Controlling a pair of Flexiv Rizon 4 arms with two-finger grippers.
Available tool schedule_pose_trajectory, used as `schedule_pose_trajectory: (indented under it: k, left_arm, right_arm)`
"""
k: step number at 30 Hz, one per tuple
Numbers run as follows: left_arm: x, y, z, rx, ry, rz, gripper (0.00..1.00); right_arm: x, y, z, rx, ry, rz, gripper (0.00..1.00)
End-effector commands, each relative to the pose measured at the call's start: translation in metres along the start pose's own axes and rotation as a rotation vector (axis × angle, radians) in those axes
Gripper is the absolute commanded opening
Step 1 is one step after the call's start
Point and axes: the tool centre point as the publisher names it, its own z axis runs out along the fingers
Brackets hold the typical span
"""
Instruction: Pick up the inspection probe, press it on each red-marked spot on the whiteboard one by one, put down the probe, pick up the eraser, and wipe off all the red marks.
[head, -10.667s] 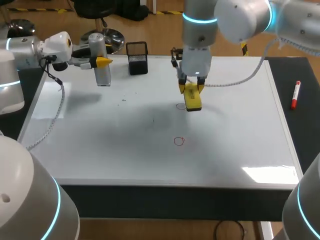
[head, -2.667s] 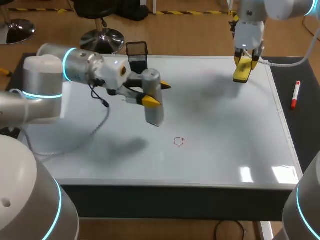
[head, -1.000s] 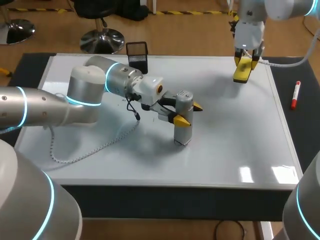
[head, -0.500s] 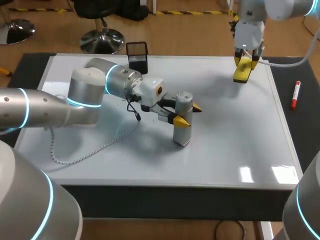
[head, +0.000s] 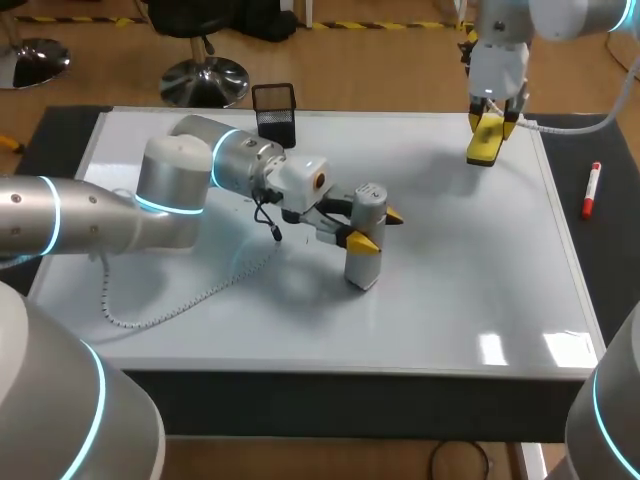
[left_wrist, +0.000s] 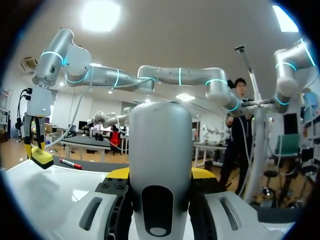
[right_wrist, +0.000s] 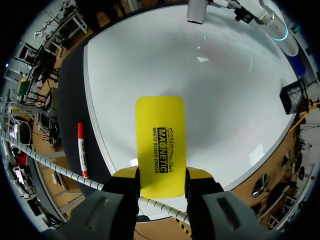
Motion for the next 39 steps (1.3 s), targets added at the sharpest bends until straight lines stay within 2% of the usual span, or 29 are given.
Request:
schedule_pose_trajectory:
  k: [1, 17, 28, 39]
  left_arm:
    - [0.001, 0.003, 0.0, -0.003, 0.001, 0.004, 0.0]
    - [0.003, 0.0, 0.002, -0.011, 0.005, 0.013, 0.0]
    - [0.01, -0.027, -0.002, -0.011, 0.001, 0.058, 0.0]
    - [0.008, -0.037, -0.014, -0.01, -0.028, 0.076, 0.0]
  right_arm:
    - [0.0, 0.0, -0.001, 0.002, 0.003, -0.002, 0.0]
    - [0.0, 0.0, -0.001, 0.002, 0.003, -0.002, 0.0]
    - [0.0, 0.0, -0.001, 0.002, 0.003, -0.002, 0.0]
    - [0.0, 0.0, -0.001, 0.002, 0.003, -0.002, 0.0]
